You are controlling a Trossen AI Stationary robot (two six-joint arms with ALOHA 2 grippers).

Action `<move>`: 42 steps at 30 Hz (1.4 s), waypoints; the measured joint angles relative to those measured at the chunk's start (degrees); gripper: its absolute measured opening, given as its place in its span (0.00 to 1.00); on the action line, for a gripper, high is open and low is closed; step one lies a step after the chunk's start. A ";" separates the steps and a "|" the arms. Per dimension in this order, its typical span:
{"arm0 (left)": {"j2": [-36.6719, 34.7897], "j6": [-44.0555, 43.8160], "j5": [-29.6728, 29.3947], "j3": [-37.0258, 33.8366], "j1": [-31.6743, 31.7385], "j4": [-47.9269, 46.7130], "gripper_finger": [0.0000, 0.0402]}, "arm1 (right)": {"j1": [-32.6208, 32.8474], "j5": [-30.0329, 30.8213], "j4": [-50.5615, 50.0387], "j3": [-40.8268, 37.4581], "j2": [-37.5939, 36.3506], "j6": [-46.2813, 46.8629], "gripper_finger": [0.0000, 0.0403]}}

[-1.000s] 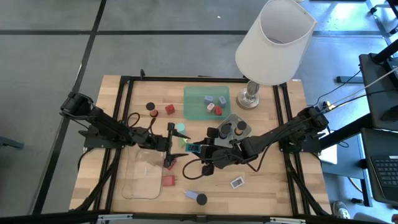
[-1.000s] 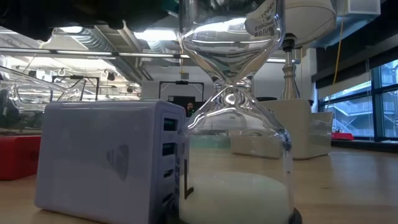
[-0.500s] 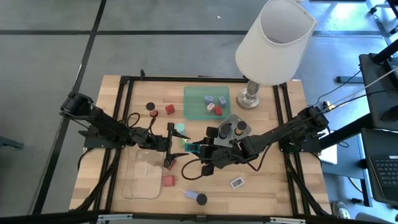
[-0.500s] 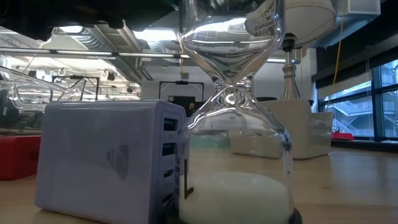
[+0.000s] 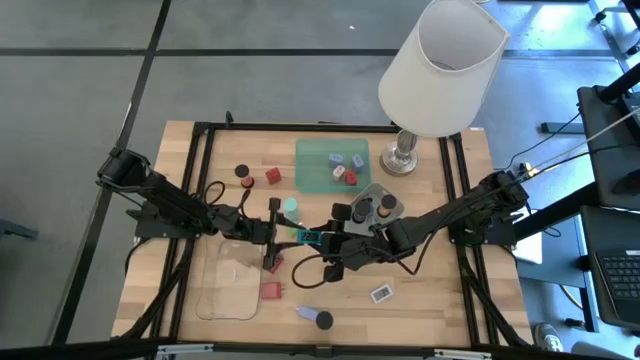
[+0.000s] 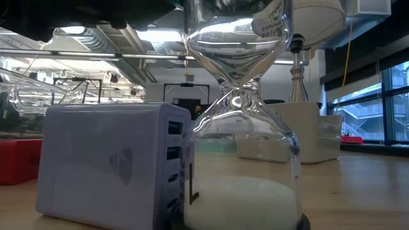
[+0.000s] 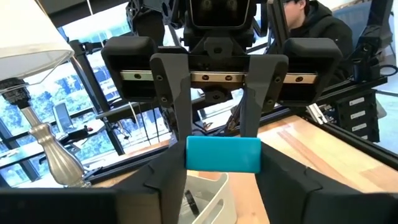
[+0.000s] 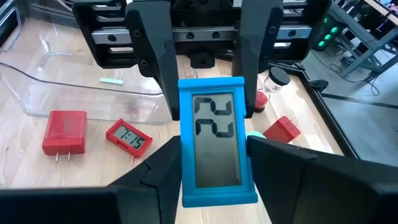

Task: Pick & Place Office items
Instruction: Put the blue digital clock into the transparent bin

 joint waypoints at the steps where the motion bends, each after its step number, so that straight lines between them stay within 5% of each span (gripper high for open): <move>1: 0.00 0.13 0.06 -0.02 0.00 0.16 0.38 | 0.00 0.04 0.01 0.00 0.00 0.01 0.40; 13: 0.00 0.66 -0.18 1.20 -0.17 -0.17 0.38 | 0.09 1.74 0.05 0.03 -0.11 1.58 0.43; 23: 0.00 -1.09 -4.18 1.58 -0.20 1.67 0.38 | -0.20 -0.83 -2.54 0.04 -2.78 9.28 0.77; 32: 0.00 -12.60 -19.12 2.45 -0.81 -0.15 0.42 | 0.39 -14.42 -28.26 0.04 -14.72 32.30 0.93; 37: -0.02 -20.86 -20.95 10.34 -5.06 -15.51 0.39 | 4.33 -17.03 -42.25 0.04 -17.35 42.52 0.91; 42: 0.00 -30.67 -23.37 25.80 -10.55 -52.47 0.39 | 9.80 -16.45 -51.16 0.04 -17.03 51.53 0.88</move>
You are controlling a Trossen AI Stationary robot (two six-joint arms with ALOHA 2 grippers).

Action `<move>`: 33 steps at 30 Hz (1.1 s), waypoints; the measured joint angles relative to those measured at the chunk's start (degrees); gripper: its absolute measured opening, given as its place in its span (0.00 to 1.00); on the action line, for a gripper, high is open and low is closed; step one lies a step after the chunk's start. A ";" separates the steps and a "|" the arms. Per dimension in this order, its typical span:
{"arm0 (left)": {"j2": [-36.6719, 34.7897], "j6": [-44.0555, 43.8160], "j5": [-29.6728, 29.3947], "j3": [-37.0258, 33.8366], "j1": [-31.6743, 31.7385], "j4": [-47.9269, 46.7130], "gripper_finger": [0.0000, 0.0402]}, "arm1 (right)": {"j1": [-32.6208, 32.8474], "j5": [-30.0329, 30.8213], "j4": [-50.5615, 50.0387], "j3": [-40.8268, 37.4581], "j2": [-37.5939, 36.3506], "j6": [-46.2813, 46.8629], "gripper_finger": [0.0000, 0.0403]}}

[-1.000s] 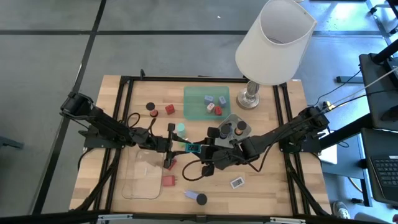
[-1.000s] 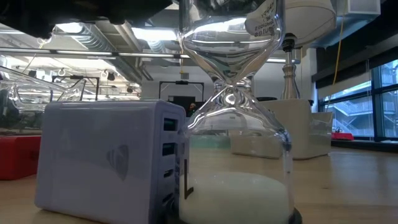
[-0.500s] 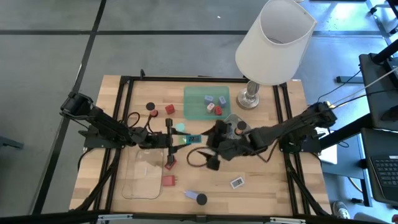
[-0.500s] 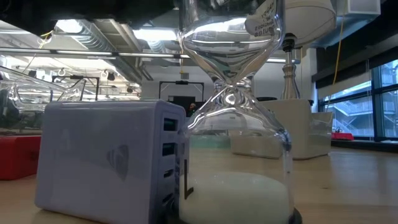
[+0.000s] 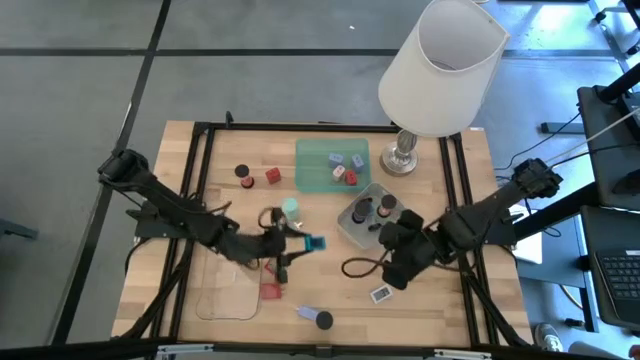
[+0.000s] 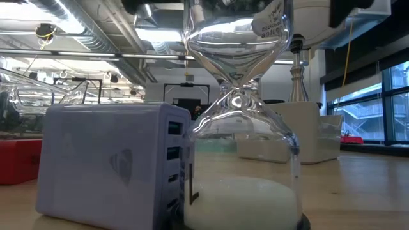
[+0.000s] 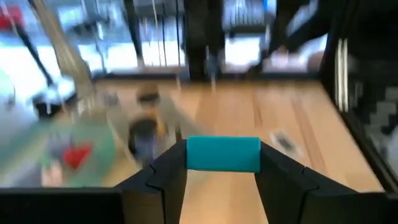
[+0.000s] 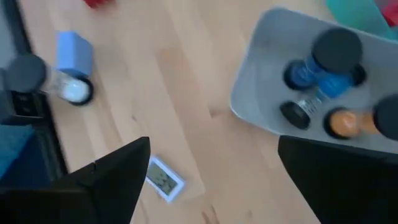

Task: Pick & Place Office items
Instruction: Put the blue digital clock into the transparent bin

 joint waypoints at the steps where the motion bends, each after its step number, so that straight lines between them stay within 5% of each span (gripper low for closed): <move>1: -0.02 -4.28 -0.10 3.46 -0.78 -8.50 0.40 | 1.11 0.68 -0.85 -0.02 0.36 1.11 0.88; 8: -0.04 -41.59 4.54 21.63 -4.58 -53.72 0.40 | 8.08 3.06 -1.73 -0.03 2.63 5.76 0.86; 14: -0.07 -63.69 13.36 22.82 -8.07 -73.30 0.39 | 12.48 4.82 -1.66 -0.04 5.93 9.38 0.86; 20: -0.07 -79.23 15.71 16.05 -10.54 -74.62 0.40 | 14.33 4.56 -1.69 -0.04 9.55 8.84 0.86; 33: -0.02 -88.75 21.79 2.41 -11.79 -68.21 0.40 | 13.66 6.06 -1.59 -0.04 11.32 6.53 0.86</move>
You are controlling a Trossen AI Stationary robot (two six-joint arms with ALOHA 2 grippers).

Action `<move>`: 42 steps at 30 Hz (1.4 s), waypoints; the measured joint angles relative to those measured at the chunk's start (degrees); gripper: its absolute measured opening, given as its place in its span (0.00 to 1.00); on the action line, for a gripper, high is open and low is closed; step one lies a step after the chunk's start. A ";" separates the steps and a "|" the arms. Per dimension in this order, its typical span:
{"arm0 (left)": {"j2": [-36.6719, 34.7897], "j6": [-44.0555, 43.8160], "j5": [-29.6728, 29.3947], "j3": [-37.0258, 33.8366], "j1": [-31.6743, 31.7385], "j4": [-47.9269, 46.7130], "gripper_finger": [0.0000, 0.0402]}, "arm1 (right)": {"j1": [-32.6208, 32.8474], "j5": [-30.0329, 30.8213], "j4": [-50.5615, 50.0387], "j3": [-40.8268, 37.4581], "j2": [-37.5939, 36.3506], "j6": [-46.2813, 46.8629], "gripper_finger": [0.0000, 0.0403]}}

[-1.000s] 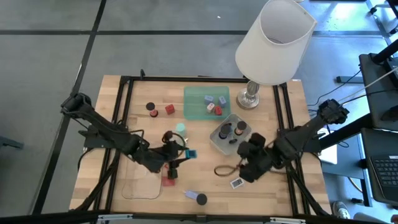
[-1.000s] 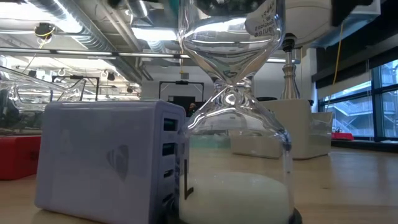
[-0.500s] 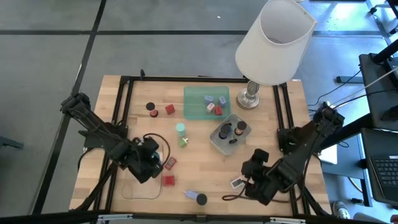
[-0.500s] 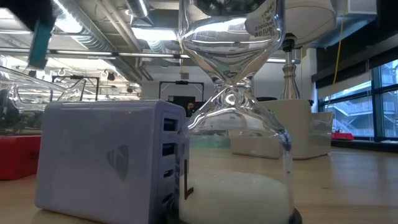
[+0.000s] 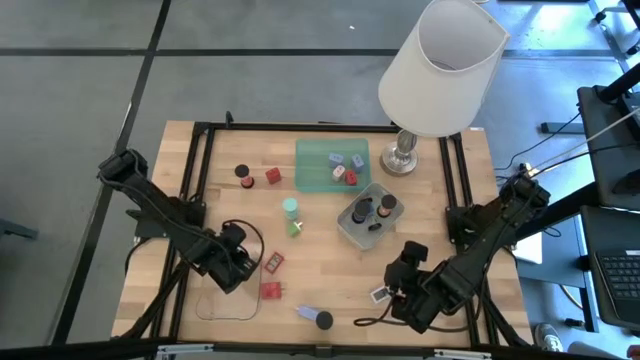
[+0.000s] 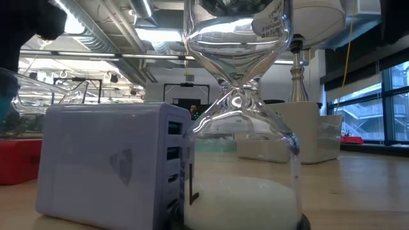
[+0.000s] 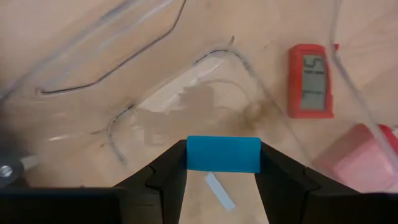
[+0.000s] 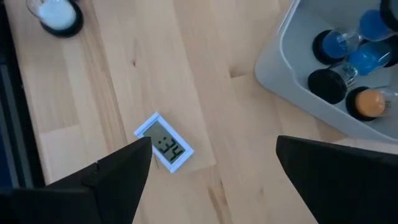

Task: Pick & Place Office items
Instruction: Put the blue digital clock into the transparent bin, then put the white digital clock into the transparent bin

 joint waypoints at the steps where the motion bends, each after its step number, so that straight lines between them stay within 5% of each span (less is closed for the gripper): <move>1: 0.00 0.04 0.00 -0.63 -0.15 1.13 0.40 | -0.03 0.24 0.01 0.00 0.00 -0.02 0.86; 12: 0.02 2.01 0.59 -1.57 -0.24 3.66 0.45 | 0.01 0.29 0.03 0.00 0.00 -0.02 0.86; 25: -0.13 7.56 8.32 -0.22 3.52 1.64 0.45 | 0.01 -0.39 0.03 0.00 0.00 0.24 0.86; 35: -0.17 15.30 6.38 8.29 4.92 -1.04 0.42 | 0.01 -1.86 1.80 -1.57 -0.02 -1.51 0.86; 42: -0.17 18.69 -2.77 14.11 4.90 -0.94 0.42 | 0.01 -8.26 17.92 -15.37 0.02 -7.35 0.86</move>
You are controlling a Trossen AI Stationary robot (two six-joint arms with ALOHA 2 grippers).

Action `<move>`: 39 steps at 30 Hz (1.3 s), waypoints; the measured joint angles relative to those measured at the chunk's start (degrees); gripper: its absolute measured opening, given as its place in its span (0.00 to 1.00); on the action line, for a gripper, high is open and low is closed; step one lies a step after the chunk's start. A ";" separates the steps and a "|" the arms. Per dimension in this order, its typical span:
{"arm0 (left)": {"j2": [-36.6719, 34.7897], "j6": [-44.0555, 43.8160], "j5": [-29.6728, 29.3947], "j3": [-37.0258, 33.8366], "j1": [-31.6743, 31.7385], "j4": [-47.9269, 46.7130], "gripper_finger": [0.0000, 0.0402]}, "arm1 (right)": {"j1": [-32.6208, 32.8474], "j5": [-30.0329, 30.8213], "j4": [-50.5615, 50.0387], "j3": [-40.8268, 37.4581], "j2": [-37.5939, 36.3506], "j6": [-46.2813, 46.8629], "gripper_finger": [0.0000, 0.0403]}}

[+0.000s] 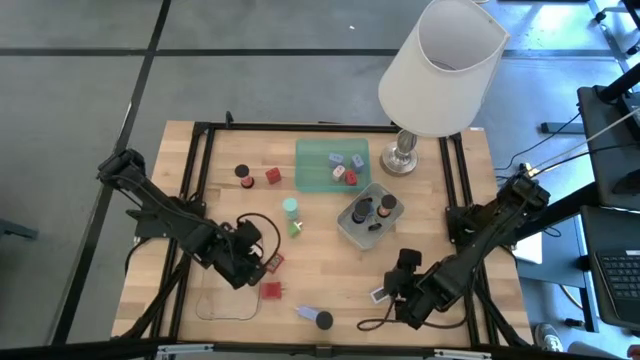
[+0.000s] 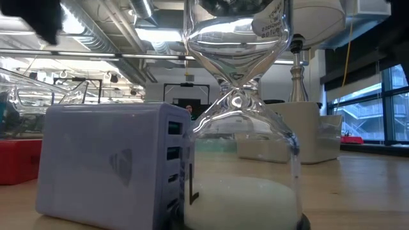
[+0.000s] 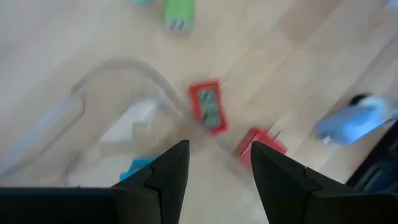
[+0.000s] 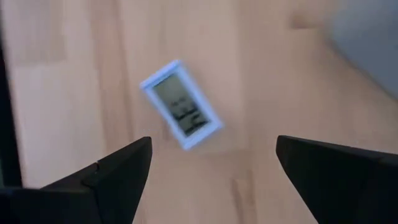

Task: Pick & Place Office items
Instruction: Put the white digital clock into the transparent bin

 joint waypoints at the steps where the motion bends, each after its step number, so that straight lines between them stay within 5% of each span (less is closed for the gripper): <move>1: 0.00 0.63 -1.42 0.75 0.00 0.02 0.42 | 0.00 -0.62 2.67 -1.43 0.00 -2.20 0.86; 11: -0.02 6.70 -12.25 4.63 0.00 2.43 0.42 | -0.49 -1.07 15.72 -8.92 0.00 -18.79 0.79; 28: -0.02 17.28 -17.82 4.63 0.01 9.56 0.42 | -1.01 -0.71 31.70 -20.15 -0.31 -16.74 0.69; 39: -0.02 24.77 -19.09 4.63 0.02 15.62 0.42 | -1.03 -1.07 37.48 -20.47 0.06 -19.43 0.46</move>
